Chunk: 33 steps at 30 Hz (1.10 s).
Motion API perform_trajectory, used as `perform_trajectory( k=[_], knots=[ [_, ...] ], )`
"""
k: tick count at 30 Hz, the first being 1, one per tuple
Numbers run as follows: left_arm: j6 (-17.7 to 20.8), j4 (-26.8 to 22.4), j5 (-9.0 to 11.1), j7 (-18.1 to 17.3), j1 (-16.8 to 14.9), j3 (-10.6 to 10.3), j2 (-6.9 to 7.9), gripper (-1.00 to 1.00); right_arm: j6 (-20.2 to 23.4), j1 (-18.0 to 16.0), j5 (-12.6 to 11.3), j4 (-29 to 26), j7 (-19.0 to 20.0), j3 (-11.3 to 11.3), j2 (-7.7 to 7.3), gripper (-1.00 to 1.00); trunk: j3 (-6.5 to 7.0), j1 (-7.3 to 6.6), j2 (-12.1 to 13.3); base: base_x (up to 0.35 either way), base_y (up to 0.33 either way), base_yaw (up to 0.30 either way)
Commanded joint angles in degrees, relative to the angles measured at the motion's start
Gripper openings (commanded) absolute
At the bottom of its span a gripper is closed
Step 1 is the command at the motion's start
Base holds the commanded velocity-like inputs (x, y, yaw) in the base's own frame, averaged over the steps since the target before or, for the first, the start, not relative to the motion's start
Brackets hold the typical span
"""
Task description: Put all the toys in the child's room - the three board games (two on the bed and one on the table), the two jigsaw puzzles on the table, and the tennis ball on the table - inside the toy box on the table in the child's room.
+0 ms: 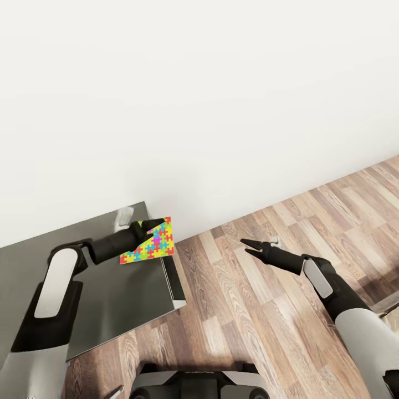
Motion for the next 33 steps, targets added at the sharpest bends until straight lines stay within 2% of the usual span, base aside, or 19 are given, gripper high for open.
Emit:
perform_trajectory(
  k=[1, 4, 7, 9, 10, 12, 15, 17, 22, 24, 27, 29, 30, 32, 33],
  knots=[
    [0.22, -0.04, 0.55, 0.59, -0.04, 0.02, -0.01, 1.00, 0.32, -0.03, -0.40, 0.01, -0.04, 0.16, -0.05, 1.00, -0.05, 0.01, -0.05, 0.000, 0.000, 0.000],
    [0.24, -0.04, 0.72, 0.93, -0.67, -1.07, -0.41, 1.00, 0.61, -0.10, -0.44, 0.53, 0.77, 0.50, 0.11, 1.00, -0.05, 0.01, -0.05, 0.000, 0.000, 0.000],
    [0.29, -0.04, 1.11, 1.19, -1.54, -2.10, -1.29, 1.00, 1.09, -0.29, -0.47, 1.88, 1.32, 0.67, 0.22, 1.00, -0.05, 0.01, -0.05, 0.000, 0.000, 0.000],
    [0.41, -0.04, 1.60, 1.44, -2.40, -3.26, -2.40, 1.00, 1.78, -1.36, -0.56, 4.15, 1.92, 0.77, 0.25, 1.00, -0.05, 0.01, -0.05, 0.000, 0.000, 0.000],
    [0.41, -0.04, 1.60, 1.44, -2.40, -3.26, -2.40, 1.00, 1.78, -1.36, -0.56, 4.15, 1.92, 0.77, 0.25, 1.00, -0.05, 0.01, -0.05, 0.000, 0.000, 0.000],
    [0.46, -0.02, 1.92, 1.73, -3.31, -4.65, -3.27, 1.00, 2.31, -3.45, -0.63, 7.33, 2.33, 0.78, 0.28, 1.00, -0.05, 0.01, -0.05, 0.000, 0.000, 0.000],
    [0.48, -0.01, 2.06, 1.93, -3.80, -5.35, -3.59, 1.00, 2.49, -4.62, -0.66, 9.32, 2.47, 0.78, 0.29, 1.00, -0.05, 0.01, -0.05, 0.000, 0.000, 0.000],
    [0.46, 0.11, 2.22, 2.66, -4.74, -6.62, -4.14, 1.00, 2.68, -6.79, -0.70, 13.68, 2.73, 0.79, 0.30, 1.00, -0.05, 0.01, -0.05, 0.000, 0.000, 0.000],
    [0.42, 0.22, 2.41, 4.15, -5.60, -7.69, -4.71, 1.00, 2.81, -8.37, -0.72, 17.14, 3.24, 0.79, 0.24, 1.00, -0.05, 0.01, -0.05, 0.000, 0.000, 0.000],
    [0.41, 0.23, 2.78, 6.20, -6.19, -8.57, -5.61, 1.00, 2.89, -9.36, -0.70, 19.15, 5.08, 0.90, 0.12, 1.00, -0.05, 0.01, -0.05, 0.000, 0.000, 0.000],
    [0.42, 0.19, 3.01, 7.34, -6.40, -8.98, -6.18, 1.00, 2.90, -9.70, -0.62, 19.79, 6.60, 0.98, 0.07, 1.00, -0.05, 0.01, -0.05, 0.000, 0.000, 0.000],
    [0.44, 0.11, 3.39, 9.60, -6.75, -9.94, -7.19, 1.00, 2.86, -10.15, -0.47, 20.66, 10.40, 1.16, -0.06, 1.00, -0.05, 0.01, -0.05, 0.000, 0.000, 0.000],
    [0.44, 0.11, 3.39, 9.60, -6.75, -9.94, -7.19, 1.00, 2.86, -10.15, -0.47, 20.66, 10.40, 1.16, -0.06, 1.00, -0.05, 0.01, -0.05, 0.000, 0.000, 0.000],
    [0.40, 0.06, 3.68, 11.75, -7.01, -11.18, -7.90, 1.00, 2.80, -10.32, -0.25, 21.02, 14.08, 1.28, -0.29, 1.00, -0.05, 0.01, -0.05, 0.000, 0.000, 0.000],
    [0.40, 0.06, 3.68, 11.75, -7.01, -11.18, -7.90, 1.00, 2.80, -10.32, -0.25, 21.02, 14.08, 1.28, -0.29, 1.00, -0.05, 0.01, -0.05, 0.000, 0.000, 0.000]
  ],
)
